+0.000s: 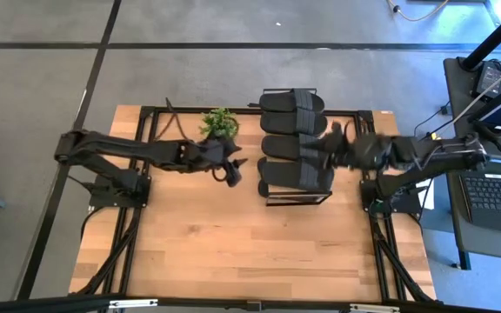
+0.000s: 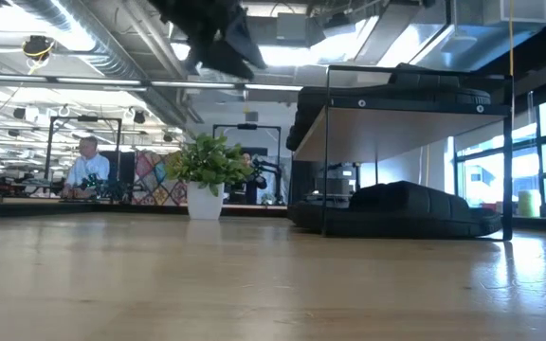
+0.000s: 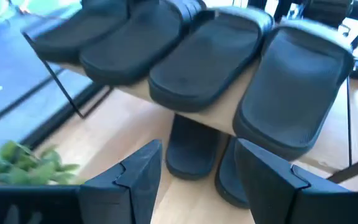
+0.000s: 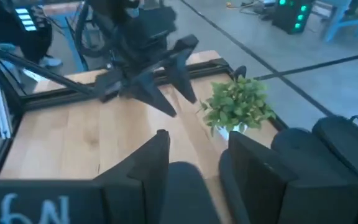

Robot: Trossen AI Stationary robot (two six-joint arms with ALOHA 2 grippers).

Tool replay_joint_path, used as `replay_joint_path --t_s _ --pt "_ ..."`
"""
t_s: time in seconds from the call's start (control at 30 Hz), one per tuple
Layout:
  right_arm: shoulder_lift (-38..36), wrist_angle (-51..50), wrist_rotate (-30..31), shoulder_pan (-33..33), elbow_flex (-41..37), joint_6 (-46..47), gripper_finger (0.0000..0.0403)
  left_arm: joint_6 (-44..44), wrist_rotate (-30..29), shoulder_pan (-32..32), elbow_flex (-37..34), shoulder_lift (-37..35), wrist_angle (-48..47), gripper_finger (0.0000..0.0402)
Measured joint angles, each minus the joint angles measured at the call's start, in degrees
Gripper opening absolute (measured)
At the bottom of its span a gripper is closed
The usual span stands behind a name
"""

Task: Pick and place slides into the shelf
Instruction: Return to Home position

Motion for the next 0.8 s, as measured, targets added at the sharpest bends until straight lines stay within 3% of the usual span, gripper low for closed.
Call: replay_joint_path --t_s 0.13,0.3,0.4,0.53,0.8 --pt "-2.8 0.2 -9.3 -11.2 0.0 -3.0 0.0167 1.0 -0.6 0.0 0.0 -3.2 -1.5 0.0195" --pt "-9.0 0.5 -12.5 -21.0 -2.8 -3.8 0.0167 0.8 -4.6 -0.5 -0.1 -7.6 -8.8 0.0195" --pt "-15.3 1.5 -12.9 -22.5 -7.9 -2.2 0.0167 -0.6 -10.0 -2.3 -0.1 -11.3 -12.0 0.0195" --pt "-24.2 6.2 -12.9 -22.5 -16.4 0.9 0.0167 -0.5 -13.9 -5.7 -2.5 -17.4 -9.5 0.0195" --pt "-36.5 11.5 -13.0 -22.5 -27.0 2.3 0.0167 -0.6 -14.2 -9.9 -18.3 -29.8 3.0 0.0195"
